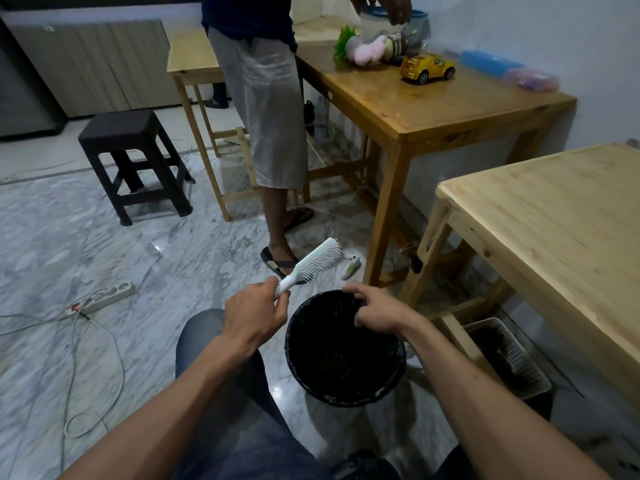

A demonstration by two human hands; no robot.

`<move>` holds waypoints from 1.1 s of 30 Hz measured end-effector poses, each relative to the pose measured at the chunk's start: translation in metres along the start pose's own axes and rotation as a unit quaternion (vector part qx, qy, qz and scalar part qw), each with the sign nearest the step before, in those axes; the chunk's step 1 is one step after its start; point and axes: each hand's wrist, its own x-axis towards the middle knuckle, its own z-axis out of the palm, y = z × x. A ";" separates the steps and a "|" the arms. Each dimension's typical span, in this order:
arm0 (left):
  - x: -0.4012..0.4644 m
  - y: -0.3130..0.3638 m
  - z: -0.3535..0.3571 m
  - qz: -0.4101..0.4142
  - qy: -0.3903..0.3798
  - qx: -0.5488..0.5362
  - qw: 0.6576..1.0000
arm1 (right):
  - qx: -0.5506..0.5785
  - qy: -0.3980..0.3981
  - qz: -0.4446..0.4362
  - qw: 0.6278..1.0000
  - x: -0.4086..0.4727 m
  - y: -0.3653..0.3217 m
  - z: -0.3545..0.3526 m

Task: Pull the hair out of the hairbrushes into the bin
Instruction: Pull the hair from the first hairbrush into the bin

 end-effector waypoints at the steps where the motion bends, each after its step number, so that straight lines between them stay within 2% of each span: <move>1: 0.001 0.001 -0.001 0.002 0.000 -0.005 1.000 | -0.001 -0.002 0.003 1.000 0.000 -0.003 0.001; 6: 0.000 0.003 -0.005 -0.002 -0.006 -0.048 0.999 | 0.051 0.035 -0.019 0.998 0.002 -0.011 0.004; 8: -0.002 0.005 -0.005 -0.010 -0.014 -0.086 0.996 | 0.117 0.054 -0.029 0.991 0.002 -0.012 0.005; 11: -0.005 0.012 -0.005 -0.005 -0.036 -0.154 0.987 | 0.255 0.056 -0.054 0.964 0.001 -0.018 0.003; 15: -0.005 0.029 -0.010 0.013 -0.061 -0.215 0.975 | 0.345 0.116 -0.095 0.927 -0.001 -0.033 -0.011; 22: 0.014 0.057 -0.046 0.062 -0.027 -0.270 0.961 | 0.359 0.223 -0.131 0.897 -0.027 -0.082 -0.068; 26: 0.029 0.082 -0.071 0.120 0.011 -0.301 0.946 | 0.363 0.275 -0.163 0.875 -0.062 -0.100 -0.111; 33: 0.061 0.178 -0.097 0.226 0.055 -0.320 0.918 | 0.360 0.410 -0.185 0.817 -0.137 -0.083 -0.201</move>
